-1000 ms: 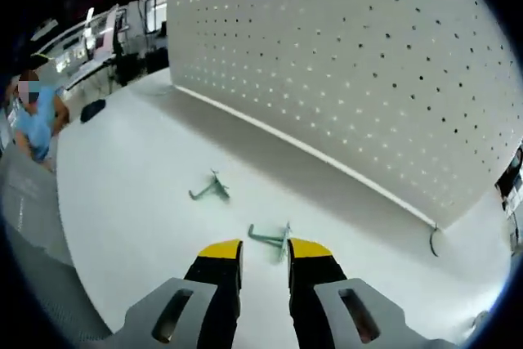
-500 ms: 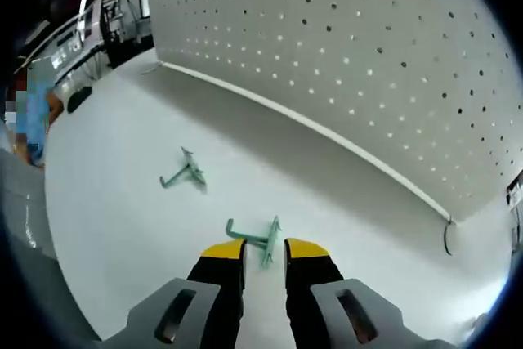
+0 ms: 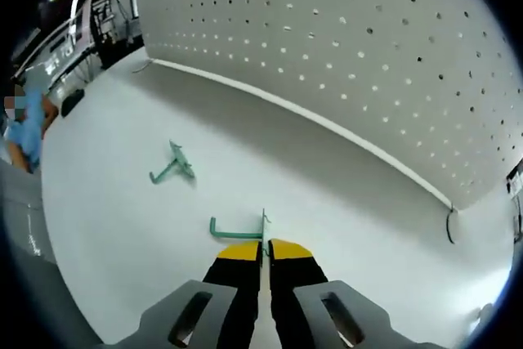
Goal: Insert the hook assembly into the mounting plate slot until the hook locks in place.
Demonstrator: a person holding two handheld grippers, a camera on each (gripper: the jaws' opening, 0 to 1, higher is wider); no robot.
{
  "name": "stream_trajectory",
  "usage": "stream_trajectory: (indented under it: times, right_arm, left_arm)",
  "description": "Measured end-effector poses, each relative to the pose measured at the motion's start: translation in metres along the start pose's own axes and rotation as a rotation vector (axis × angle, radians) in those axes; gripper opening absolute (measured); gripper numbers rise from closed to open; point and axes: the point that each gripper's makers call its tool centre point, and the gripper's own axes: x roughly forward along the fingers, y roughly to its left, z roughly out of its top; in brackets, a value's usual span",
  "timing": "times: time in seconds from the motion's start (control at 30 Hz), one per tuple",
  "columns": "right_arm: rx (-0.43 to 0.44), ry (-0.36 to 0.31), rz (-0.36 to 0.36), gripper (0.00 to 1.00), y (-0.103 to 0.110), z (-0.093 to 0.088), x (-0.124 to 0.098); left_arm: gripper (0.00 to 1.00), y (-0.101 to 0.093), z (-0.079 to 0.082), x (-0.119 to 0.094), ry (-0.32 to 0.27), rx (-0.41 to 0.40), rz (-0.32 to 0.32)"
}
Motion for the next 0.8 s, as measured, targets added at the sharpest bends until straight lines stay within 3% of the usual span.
stream_trajectory:
  times: [0.5,0.8]
  right_arm:
    - [-0.015,-0.044,-0.031,0.00,-0.004,0.021,-0.013]
    - [-0.023,-0.066,-0.029,0.00,0.006,0.032,-0.021]
  left_arm:
    - [1.00,-0.003,0.009,-0.002,-0.035,0.006,-0.015]
    - [1.00,-0.007,0.010,-0.012,-0.049,0.022,-0.022]
